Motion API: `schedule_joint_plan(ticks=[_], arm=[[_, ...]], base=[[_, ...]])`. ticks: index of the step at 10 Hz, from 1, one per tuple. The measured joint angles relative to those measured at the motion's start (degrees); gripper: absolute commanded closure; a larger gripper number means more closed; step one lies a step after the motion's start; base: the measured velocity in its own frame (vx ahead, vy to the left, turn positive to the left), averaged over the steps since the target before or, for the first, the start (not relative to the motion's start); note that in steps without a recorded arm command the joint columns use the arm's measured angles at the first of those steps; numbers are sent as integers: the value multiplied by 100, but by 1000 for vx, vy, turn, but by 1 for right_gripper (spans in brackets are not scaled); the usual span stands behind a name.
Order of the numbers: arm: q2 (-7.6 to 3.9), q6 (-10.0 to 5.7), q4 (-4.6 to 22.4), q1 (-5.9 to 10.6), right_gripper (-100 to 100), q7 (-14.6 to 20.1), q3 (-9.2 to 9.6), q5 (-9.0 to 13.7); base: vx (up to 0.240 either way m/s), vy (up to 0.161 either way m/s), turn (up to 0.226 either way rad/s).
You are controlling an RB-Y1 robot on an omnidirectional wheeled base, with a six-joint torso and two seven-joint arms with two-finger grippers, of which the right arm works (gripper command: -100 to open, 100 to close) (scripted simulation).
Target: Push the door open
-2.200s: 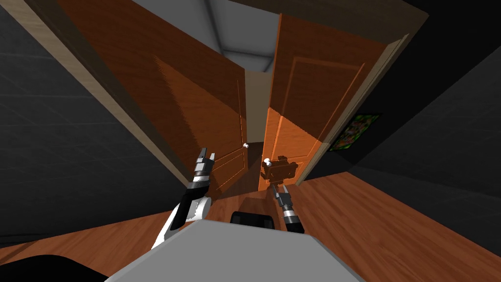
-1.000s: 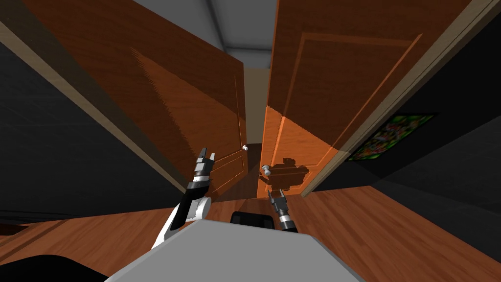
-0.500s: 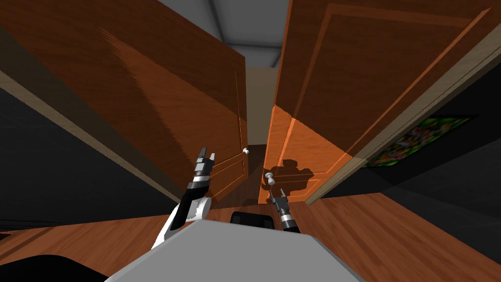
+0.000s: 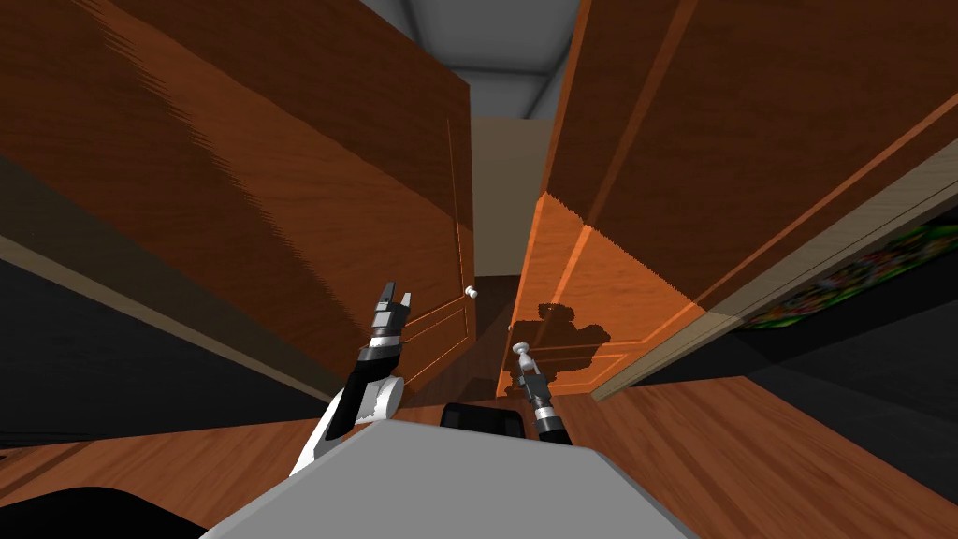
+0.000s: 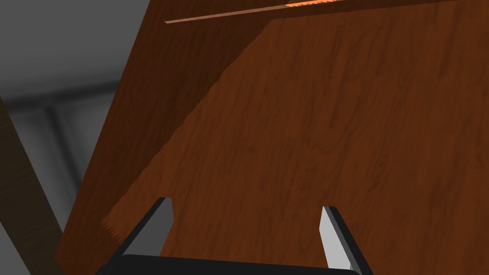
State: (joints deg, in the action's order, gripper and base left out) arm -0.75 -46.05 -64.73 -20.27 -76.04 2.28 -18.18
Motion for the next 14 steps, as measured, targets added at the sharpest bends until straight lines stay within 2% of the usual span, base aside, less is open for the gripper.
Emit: schedule_joint_plan(ticks=[6, 10, 14], arm=[[-13, 11, 19, -1, 100, 69, -5, 43], [-66, -15, 40, -27, 100, 491, -21, 257], [-82, -69, 115, 46, 100, 1029, -73, 577]], base=[[-1, -1, 26], [18, 1, 68], [23, -1, 94]])
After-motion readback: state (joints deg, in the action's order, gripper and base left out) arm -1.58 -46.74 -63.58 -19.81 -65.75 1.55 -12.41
